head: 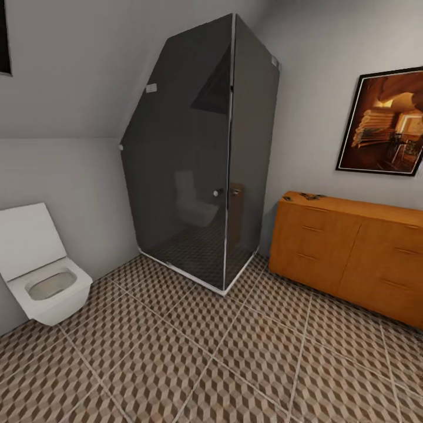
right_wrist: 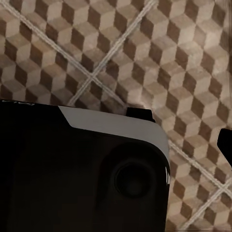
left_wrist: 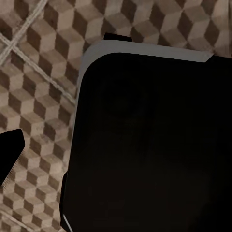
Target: Take the four mousetraps from the cabinet in the bathroom and place them on the bathroom floor. Make sure all four end up on the same floor surface, and ensure that at least two of them are either under or directly next to the same bathroom sink.
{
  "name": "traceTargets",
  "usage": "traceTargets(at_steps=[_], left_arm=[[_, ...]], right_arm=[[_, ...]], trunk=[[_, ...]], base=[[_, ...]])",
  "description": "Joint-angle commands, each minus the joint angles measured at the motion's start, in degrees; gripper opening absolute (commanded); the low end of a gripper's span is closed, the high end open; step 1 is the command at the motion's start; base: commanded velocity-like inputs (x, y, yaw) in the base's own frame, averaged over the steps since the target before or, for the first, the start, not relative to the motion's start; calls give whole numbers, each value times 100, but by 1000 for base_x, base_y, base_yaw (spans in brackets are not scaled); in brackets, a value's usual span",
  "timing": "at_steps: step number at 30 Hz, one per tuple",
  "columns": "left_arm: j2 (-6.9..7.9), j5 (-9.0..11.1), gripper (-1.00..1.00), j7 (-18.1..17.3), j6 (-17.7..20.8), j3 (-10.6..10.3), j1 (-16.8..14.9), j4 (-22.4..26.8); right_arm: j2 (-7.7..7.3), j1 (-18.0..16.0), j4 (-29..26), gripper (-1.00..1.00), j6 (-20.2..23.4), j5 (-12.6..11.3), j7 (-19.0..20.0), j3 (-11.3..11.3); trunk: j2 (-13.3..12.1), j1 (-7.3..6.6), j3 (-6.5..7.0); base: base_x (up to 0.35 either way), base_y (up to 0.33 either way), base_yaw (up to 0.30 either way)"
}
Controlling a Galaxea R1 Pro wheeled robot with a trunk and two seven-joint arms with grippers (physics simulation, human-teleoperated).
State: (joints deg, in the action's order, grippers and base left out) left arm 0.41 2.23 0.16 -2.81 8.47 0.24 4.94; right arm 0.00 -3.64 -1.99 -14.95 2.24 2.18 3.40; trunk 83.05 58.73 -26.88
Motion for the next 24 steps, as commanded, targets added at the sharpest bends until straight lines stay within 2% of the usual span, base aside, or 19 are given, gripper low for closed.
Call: traceTargets(at_steps=[1,24], left_arm=[[0,23,100,2,-9,14,3,7],[-1,23,100,2,-9,14,3,7]], right_arm=[[0,-5,8,100,-17,17,-7,29],[0,-5,6,100,-17,13,-7,29]], trunk=[[3,0,-5],[3,0,-5]], base=[[0,0,-300],[0,0,-300]])
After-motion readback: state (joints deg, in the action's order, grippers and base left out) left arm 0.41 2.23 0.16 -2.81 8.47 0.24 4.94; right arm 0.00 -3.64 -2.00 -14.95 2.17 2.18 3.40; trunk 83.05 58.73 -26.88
